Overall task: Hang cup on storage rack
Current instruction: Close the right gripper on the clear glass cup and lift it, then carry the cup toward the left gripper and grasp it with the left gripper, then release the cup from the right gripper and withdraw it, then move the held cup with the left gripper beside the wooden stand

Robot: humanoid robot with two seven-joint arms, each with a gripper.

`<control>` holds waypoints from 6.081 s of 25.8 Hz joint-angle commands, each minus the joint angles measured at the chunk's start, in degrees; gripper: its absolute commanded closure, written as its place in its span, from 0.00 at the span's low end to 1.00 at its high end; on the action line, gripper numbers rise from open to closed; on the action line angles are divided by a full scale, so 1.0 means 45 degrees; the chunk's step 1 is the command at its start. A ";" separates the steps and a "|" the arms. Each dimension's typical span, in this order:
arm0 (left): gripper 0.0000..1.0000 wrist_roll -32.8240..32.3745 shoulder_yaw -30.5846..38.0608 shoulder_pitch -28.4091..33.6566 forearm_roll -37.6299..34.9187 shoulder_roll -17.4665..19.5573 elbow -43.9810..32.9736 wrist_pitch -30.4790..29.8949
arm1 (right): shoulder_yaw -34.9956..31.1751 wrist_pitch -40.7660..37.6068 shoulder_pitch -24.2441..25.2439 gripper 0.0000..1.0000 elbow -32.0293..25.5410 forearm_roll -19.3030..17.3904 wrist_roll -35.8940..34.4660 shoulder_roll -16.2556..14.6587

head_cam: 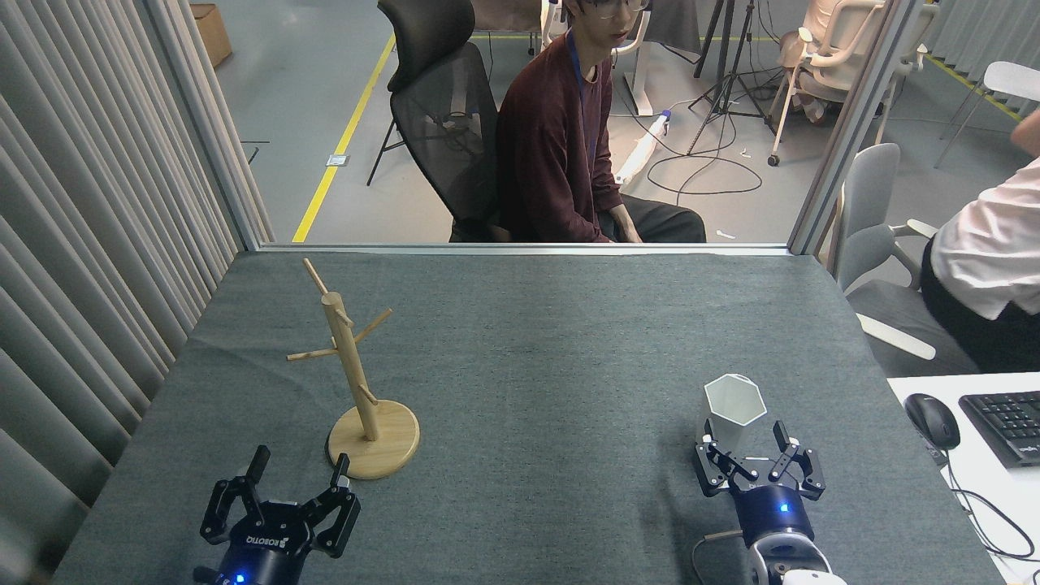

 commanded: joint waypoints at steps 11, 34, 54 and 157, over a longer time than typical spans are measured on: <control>0.01 0.0005 0.0096 0.0018 -0.0019 0.0026 -0.0057 0.0000 | 0.0041 0.0058 -0.1124 0.00 0.1430 0.0103 -0.0058 -0.0012; 0.01 0.0005 0.0018 -0.0197 -0.0038 0.0124 -0.0037 -0.0585 | 0.0080 -0.0099 -0.1026 0.35 0.0162 0.0064 -0.1094 0.0047; 0.01 0.0513 -0.2482 -0.0139 -0.2890 -0.0286 0.1076 -0.1308 | 0.6076 0.0468 0.3232 0.35 -0.6324 0.2428 -0.1054 0.2566; 0.29 0.0650 -0.2443 -0.0197 -0.2773 -0.0482 0.0002 -0.0078 | 0.2658 0.1640 0.5536 0.02 -0.7202 -0.1732 -0.1387 0.1766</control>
